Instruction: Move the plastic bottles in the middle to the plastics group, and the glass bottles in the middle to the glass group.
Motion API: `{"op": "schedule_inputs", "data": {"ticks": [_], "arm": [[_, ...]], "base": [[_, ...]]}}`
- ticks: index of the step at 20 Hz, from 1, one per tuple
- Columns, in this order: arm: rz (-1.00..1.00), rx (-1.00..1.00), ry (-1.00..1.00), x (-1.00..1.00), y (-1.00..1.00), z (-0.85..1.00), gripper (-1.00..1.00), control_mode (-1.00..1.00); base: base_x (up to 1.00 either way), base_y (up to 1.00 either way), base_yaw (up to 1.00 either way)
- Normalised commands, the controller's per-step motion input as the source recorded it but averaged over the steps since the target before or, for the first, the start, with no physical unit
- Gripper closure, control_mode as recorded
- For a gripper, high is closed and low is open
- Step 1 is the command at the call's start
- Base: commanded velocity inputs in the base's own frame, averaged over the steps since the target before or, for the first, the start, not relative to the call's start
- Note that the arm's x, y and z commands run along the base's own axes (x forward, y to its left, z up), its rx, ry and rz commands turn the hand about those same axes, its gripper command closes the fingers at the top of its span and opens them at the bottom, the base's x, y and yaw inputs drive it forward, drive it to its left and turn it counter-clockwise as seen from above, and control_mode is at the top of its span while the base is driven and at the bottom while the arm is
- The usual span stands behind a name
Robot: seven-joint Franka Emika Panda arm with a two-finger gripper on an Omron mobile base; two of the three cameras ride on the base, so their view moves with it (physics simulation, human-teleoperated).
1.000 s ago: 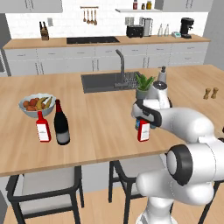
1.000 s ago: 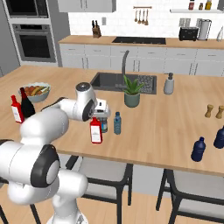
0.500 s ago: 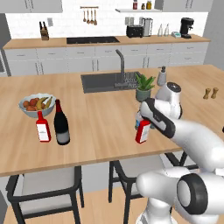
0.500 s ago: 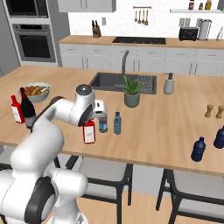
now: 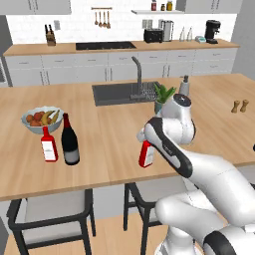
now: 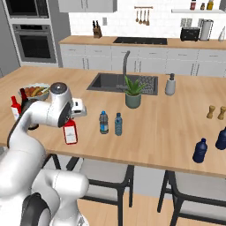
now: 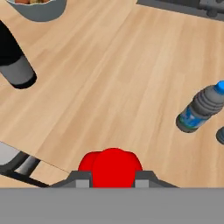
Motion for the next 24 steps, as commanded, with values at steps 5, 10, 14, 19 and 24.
{"op": "schedule_inputs", "data": {"ticks": [5,10,14,19,24], "arm": [[0.00,0.00,0.09,-0.07,1.00,0.15,1.00,-1.00],[-0.08,0.00,0.05,0.04,1.00,0.02,1.00,-1.00],[-0.18,0.00,0.00,0.07,1.00,0.00,1.00,-1.00],[-0.25,0.00,0.00,0.08,0.97,-0.02,1.00,-1.00],[-0.21,0.00,0.00,0.13,0.83,0.00,1.00,-1.00]], "base": [[0.00,0.00,0.00],[0.00,0.00,0.00],[0.00,0.00,0.00],[0.00,0.00,0.00],[0.00,0.00,0.00]]}}
